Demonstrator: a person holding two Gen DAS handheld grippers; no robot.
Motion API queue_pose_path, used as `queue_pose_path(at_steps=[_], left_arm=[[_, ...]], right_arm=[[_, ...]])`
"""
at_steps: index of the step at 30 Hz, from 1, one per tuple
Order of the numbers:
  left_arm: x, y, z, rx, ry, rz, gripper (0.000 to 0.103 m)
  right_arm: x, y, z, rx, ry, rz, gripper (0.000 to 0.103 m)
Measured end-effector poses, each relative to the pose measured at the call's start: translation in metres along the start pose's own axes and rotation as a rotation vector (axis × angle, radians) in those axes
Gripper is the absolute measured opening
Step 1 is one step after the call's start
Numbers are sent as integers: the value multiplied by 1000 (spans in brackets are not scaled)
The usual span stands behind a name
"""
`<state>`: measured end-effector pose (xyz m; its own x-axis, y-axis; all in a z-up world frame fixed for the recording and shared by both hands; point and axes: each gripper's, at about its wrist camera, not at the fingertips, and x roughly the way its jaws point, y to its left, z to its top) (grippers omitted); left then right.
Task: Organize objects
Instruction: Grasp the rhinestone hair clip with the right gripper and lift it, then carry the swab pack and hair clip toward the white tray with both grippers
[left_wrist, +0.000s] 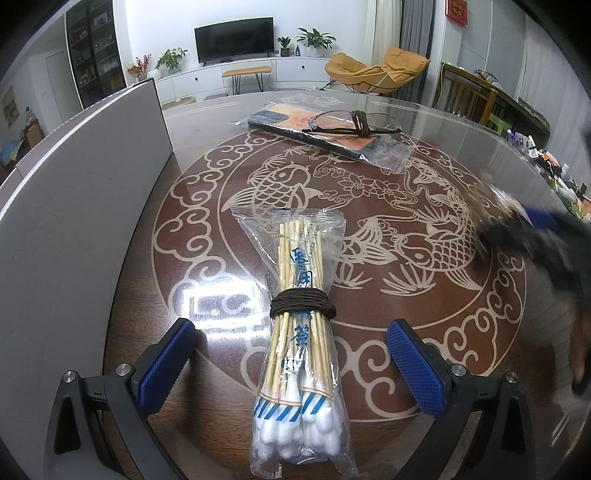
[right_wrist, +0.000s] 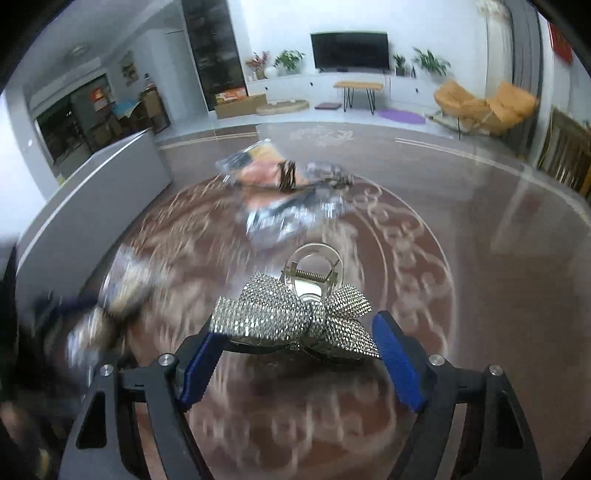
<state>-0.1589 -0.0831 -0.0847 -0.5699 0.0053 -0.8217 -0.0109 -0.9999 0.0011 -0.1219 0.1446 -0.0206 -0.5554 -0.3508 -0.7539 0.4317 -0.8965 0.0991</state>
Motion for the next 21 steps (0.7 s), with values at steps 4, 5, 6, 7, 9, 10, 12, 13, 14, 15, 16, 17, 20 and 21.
queue_pose_path(at_steps=[4, 5, 6, 7, 9, 10, 12, 13, 14, 15, 16, 17, 20, 21], left_arm=[[0, 0, 0, 0, 0, 0, 103], [0, 0, 0, 0, 0, 0, 103], [0, 0, 0, 0, 0, 0, 103], [0, 0, 0, 0, 0, 0, 103], [0, 0, 0, 0, 0, 0, 103], [0, 0, 0, 0, 0, 0, 103], [0, 0, 0, 0, 0, 0, 103], [0, 0, 0, 0, 0, 0, 103], [0, 0, 0, 0, 0, 0, 103], [0, 0, 0, 0, 0, 0, 103], [0, 0, 0, 0, 0, 0, 103], [0, 0, 0, 0, 0, 0, 103], [0, 1, 0, 0, 0, 0, 103], [0, 0, 0, 0, 0, 0, 103]], right_arm=[[-30, 11, -42, -33, -26, -21, 84], [-35, 12, -49, -35, -25, -22, 89], [-38, 11, -52, -32, -22, -20, 90], [-45, 12, -61, -23, -22, -16, 92], [-52, 7, -70, -4, -16, -12, 94], [-55, 6, -75, 6, -8, -11, 94], [-60, 3, -86, 28, 13, -9, 94], [-63, 2, -91, 37, 21, -7, 94], [-65, -1, -92, 43, 26, -6, 94], [-68, -3, -98, 52, 32, -7, 94], [-69, -4, -100, 62, 38, -8, 94], [-72, -6, -104, 75, 41, -7, 94], [-84, -8, -111, 98, 31, -6, 94], [-88, -8, -114, 106, 24, -10, 94]])
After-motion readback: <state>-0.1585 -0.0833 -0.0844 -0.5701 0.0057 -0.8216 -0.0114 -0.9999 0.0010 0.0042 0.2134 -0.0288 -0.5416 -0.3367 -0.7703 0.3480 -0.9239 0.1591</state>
